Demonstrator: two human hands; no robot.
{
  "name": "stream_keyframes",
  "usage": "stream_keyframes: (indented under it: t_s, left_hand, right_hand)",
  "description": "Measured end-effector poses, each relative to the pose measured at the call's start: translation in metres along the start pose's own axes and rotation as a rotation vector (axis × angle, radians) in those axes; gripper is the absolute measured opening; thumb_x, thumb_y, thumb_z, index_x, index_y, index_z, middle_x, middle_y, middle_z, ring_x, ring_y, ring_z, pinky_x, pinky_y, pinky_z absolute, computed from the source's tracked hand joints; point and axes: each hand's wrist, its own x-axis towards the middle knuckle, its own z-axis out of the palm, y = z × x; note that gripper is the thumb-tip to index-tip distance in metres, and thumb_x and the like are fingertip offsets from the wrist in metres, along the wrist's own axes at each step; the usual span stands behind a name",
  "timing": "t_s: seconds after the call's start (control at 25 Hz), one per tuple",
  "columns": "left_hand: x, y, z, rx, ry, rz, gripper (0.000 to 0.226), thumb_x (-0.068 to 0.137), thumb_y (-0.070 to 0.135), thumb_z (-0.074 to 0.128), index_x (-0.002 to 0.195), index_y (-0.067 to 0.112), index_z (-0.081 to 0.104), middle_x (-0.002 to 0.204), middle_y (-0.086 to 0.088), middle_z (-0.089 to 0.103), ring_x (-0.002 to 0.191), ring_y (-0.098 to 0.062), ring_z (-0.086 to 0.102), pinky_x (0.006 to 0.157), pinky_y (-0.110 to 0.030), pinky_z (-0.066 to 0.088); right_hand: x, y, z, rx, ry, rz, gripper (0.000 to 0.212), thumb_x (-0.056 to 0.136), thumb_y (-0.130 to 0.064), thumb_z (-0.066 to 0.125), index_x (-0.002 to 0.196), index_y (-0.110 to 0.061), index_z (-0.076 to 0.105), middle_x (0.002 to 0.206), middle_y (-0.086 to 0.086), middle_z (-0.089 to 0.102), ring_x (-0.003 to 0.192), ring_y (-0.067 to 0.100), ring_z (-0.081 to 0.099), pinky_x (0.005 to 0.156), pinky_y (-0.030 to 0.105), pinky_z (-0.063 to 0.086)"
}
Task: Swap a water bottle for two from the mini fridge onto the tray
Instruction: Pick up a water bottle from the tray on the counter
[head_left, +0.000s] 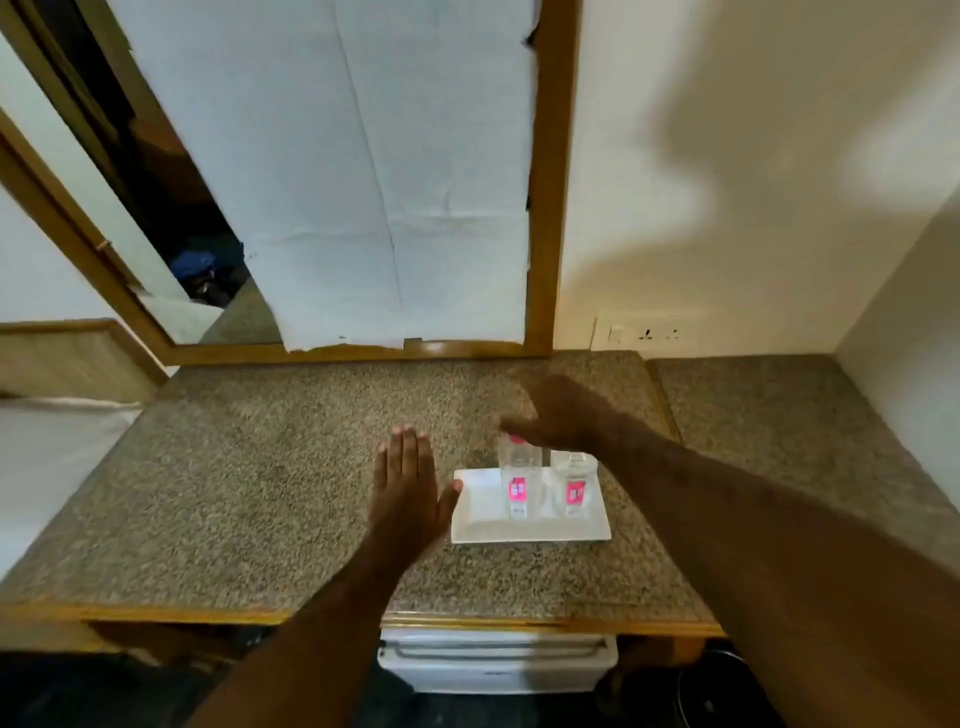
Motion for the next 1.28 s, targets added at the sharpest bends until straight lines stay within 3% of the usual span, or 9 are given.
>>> stream_keyframes:
  t_s: [0.16, 0.32, 0.44, 0.52, 0.6, 0.68, 0.92, 1.08, 1.28]
  left_hand:
    - [-0.059, -0.005, 0.057, -0.057, -0.178, -0.054, 0.079, 0.092, 0.055, 0.026, 0.146, -0.003, 0.021, 0.154, -0.028, 0.025, 0.144, -0.041, 0.017, 0.117, -0.057, 0.021]
    - [-0.088, -0.007, 0.08, -0.044, -0.245, -0.024, 0.079, 0.094, 0.055, 0.024, 0.146, -0.003, 0.02, 0.155, -0.027, 0.025, 0.145, -0.041, 0.017, 0.117, -0.056, 0.02]
    - [-0.098, -0.008, 0.089, -0.033, -0.288, -0.027, 0.079, 0.093, 0.056, 0.025, 0.147, -0.002, 0.019, 0.156, -0.025, 0.021, 0.146, -0.04, 0.013, 0.118, -0.054, 0.016]
    - [-0.103, -0.006, 0.089, -0.02, -0.321, -0.031, 0.079, 0.094, 0.056, 0.025, 0.147, -0.002, 0.019, 0.157, -0.025, 0.019, 0.146, -0.039, 0.011, 0.119, -0.053, 0.016]
    - [-0.109, 0.0, 0.09, -0.001, -0.318, -0.006, 0.078, 0.094, 0.054, 0.024, 0.145, -0.004, 0.022, 0.155, -0.028, 0.022, 0.145, -0.041, 0.014, 0.118, -0.054, 0.018]
    - [-0.111, 0.011, 0.088, -0.007, -0.315, 0.022, 0.075, 0.094, 0.051, 0.026, 0.143, -0.006, 0.029, 0.151, -0.03, 0.03, 0.143, -0.044, 0.022, 0.116, -0.056, 0.023]
    - [-0.103, 0.092, 0.091, -0.002, -0.342, 0.233, 0.069, 0.095, 0.047, 0.025, 0.146, 0.0, 0.024, 0.154, -0.025, 0.027, 0.145, -0.038, 0.019, 0.117, -0.05, 0.023]
    - [-0.087, 0.171, 0.105, -0.021, -0.344, 0.376, 0.067, 0.095, 0.045, 0.024, 0.146, 0.002, 0.026, 0.155, -0.023, 0.027, 0.145, -0.037, 0.019, 0.118, -0.047, 0.021]
    - [-0.058, 0.267, 0.138, -0.039, -0.338, 0.46, 0.063, 0.096, 0.041, 0.028, 0.144, 0.0, 0.028, 0.153, -0.025, 0.03, 0.144, -0.038, 0.021, 0.115, -0.05, 0.024]
  right_hand:
    - [0.008, -0.002, 0.028, -0.322, -0.356, 0.072, 0.098, 0.063, -0.048, 0.083, 0.143, -0.019, 0.035, 0.141, 0.007, 0.053, 0.131, 0.029, 0.045, 0.114, 0.055, 0.024]
    - [0.014, -0.008, 0.042, -0.478, -0.359, 0.027, 0.076, 0.067, -0.024, 0.085, 0.132, -0.02, 0.046, 0.132, 0.006, 0.06, 0.128, 0.025, 0.049, 0.116, 0.059, -0.003]
    - [0.011, -0.017, 0.037, -0.452, -0.296, 0.012, 0.062, 0.066, -0.02, 0.085, 0.119, -0.019, 0.053, 0.117, 0.005, 0.068, 0.118, 0.026, 0.056, 0.118, 0.056, 0.004]
    - [0.003, -0.027, 0.028, -0.382, -0.238, -0.003, 0.06, 0.063, -0.023, 0.087, 0.113, -0.018, 0.056, 0.11, 0.003, 0.069, 0.11, 0.026, 0.059, 0.115, 0.052, 0.019]
    - [-0.009, -0.038, 0.012, -0.287, -0.215, 0.0, 0.062, 0.06, -0.024, 0.089, 0.113, -0.017, 0.057, 0.107, 0.003, 0.068, 0.103, 0.025, 0.06, 0.098, 0.044, 0.042]
    - [-0.024, -0.045, -0.008, -0.211, -0.269, 0.021, 0.064, 0.059, -0.021, 0.089, 0.114, -0.017, 0.057, 0.108, 0.003, 0.065, 0.097, 0.022, 0.059, 0.079, 0.036, 0.052]
    - [-0.085, -0.012, -0.055, -0.355, -0.504, 0.13, 0.062, 0.062, -0.019, 0.088, 0.117, -0.017, 0.06, 0.109, 0.004, 0.062, 0.091, 0.021, 0.056, 0.059, 0.026, 0.044]
    - [-0.138, 0.068, -0.056, -0.487, -0.56, 0.246, 0.059, 0.063, -0.014, 0.086, 0.116, -0.014, 0.061, 0.111, 0.008, 0.063, 0.095, 0.024, 0.059, 0.06, 0.03, 0.049]
    - [-0.208, 0.203, -0.025, -0.467, -0.505, 0.366, 0.047, 0.07, -0.01, 0.078, 0.113, -0.009, 0.059, 0.115, 0.014, 0.063, 0.106, 0.031, 0.06, 0.086, 0.04, 0.056]
